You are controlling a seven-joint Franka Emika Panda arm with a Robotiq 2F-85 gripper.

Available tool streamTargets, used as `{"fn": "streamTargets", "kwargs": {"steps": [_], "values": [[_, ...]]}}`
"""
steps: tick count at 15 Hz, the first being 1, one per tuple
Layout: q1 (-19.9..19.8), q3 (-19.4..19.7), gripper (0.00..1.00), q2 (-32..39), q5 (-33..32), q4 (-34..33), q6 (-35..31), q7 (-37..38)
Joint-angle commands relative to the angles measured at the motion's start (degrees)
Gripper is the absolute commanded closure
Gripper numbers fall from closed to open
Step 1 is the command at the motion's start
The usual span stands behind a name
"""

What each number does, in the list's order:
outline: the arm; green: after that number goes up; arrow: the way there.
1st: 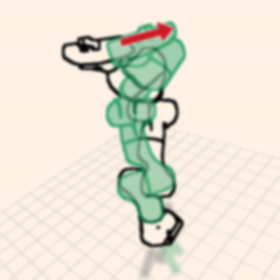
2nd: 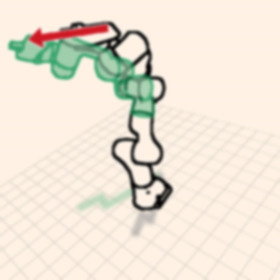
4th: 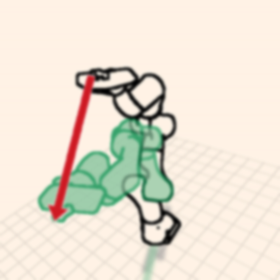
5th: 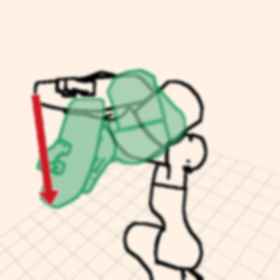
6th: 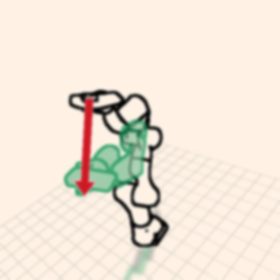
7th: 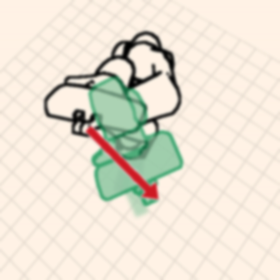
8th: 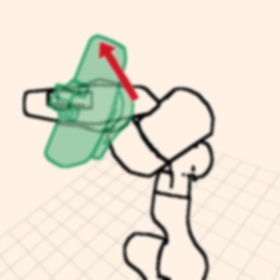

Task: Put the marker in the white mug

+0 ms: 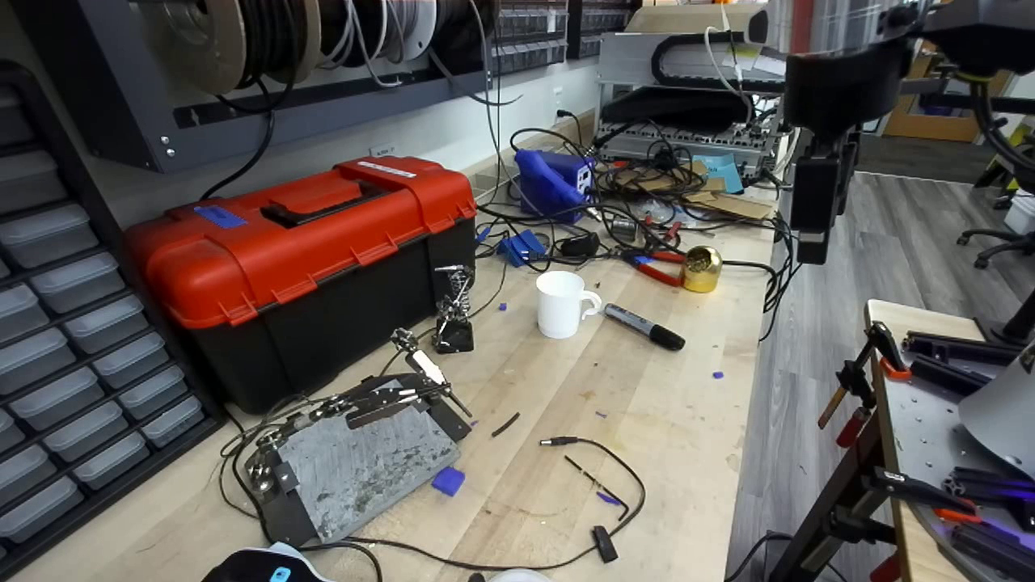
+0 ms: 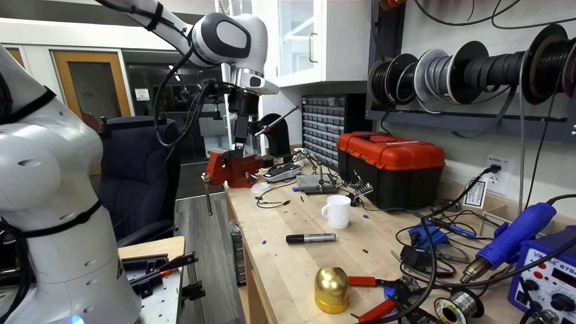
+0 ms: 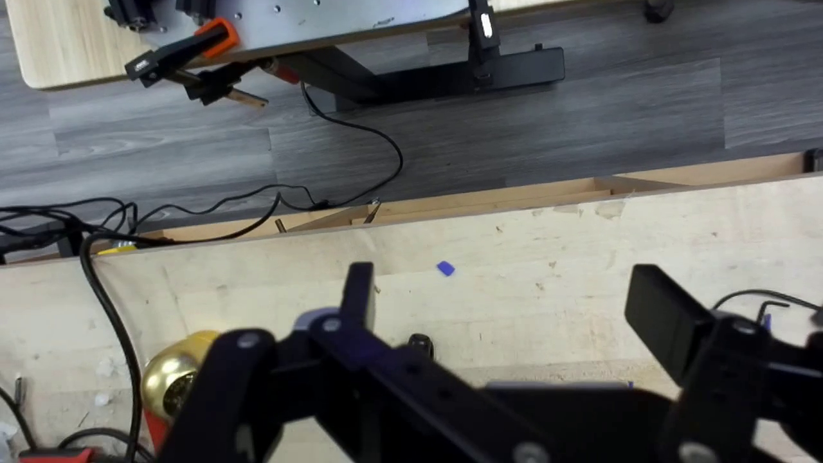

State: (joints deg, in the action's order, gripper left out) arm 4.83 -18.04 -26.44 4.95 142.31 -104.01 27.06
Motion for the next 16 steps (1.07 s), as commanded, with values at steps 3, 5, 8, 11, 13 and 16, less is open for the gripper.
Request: {"fn": "streamTargets", "kwargs": {"steps": [3,5,8,11,13,16], "values": [[0.8,1.0,0.00,-0.1,-5.1,2.5,-7.7,-2.6],[0.7,1.4,0.00,-0.3,-6.3,4.1,-11.2,-3.2],[0.2,2.0,0.00,-0.7,-7.9,7.2,-16.4,-2.9],[0.5,2.0,0.00,0.2,-7.8,6.2,-15.0,-2.0],[0.5,2.2,0.00,0.2,-7.9,6.6,-15.3,-2.0],[0.5,2.2,0.00,0.2,-7.9,6.6,-15.4,-2.0]]}}
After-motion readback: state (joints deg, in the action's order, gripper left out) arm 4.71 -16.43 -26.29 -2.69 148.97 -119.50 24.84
